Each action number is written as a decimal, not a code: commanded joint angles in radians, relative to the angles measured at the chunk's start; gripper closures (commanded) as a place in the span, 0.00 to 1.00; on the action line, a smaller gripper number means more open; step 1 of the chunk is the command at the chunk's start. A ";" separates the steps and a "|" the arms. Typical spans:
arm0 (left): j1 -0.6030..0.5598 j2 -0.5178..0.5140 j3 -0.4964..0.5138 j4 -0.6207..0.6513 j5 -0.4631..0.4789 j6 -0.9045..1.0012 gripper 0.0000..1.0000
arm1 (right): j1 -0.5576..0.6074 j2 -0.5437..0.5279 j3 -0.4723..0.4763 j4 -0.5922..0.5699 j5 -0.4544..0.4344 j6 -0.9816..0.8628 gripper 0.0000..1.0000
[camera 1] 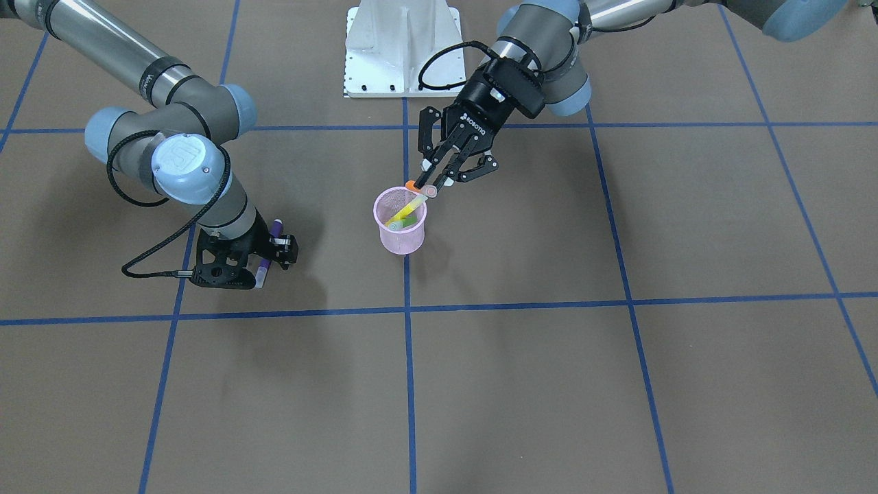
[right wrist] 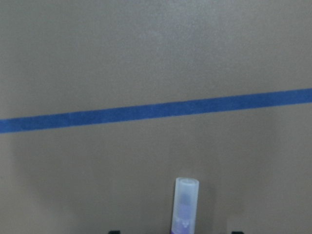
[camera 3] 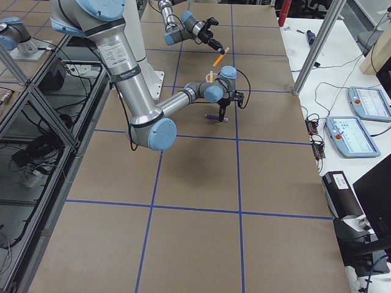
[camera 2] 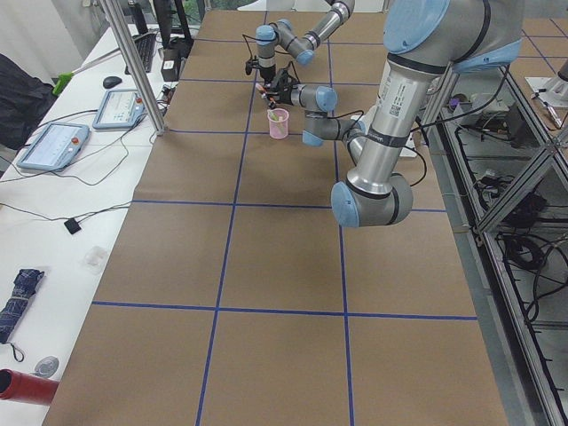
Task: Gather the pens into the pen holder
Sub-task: 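Lower the orange marker into the cup while the right grasps the purple marker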
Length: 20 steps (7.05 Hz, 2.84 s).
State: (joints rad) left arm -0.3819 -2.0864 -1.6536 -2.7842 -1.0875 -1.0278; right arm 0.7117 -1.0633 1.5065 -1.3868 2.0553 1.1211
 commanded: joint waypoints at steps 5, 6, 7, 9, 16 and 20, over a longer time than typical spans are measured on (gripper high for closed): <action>0.000 0.000 0.005 0.000 0.000 0.000 1.00 | 0.003 -0.012 0.007 -0.003 0.006 -0.001 1.00; 0.001 -0.001 0.006 0.000 0.000 0.000 1.00 | 0.023 -0.009 0.012 0.000 0.023 -0.001 1.00; 0.002 -0.023 0.027 0.000 0.006 0.002 1.00 | 0.056 -0.009 0.032 0.006 0.061 -0.010 1.00; 0.003 -0.079 0.096 0.000 0.009 0.002 1.00 | 0.084 -0.006 0.084 0.011 0.055 -0.014 1.00; 0.034 -0.081 0.172 -0.020 0.009 0.003 1.00 | 0.115 0.000 0.156 0.014 0.054 -0.020 1.00; 0.058 -0.081 0.202 -0.021 0.009 0.002 0.97 | 0.121 0.000 0.196 0.014 0.048 -0.020 1.00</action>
State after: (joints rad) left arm -0.3315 -2.1673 -1.4593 -2.8055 -1.0784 -1.0250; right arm 0.8304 -1.0631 1.6880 -1.3741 2.1065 1.1014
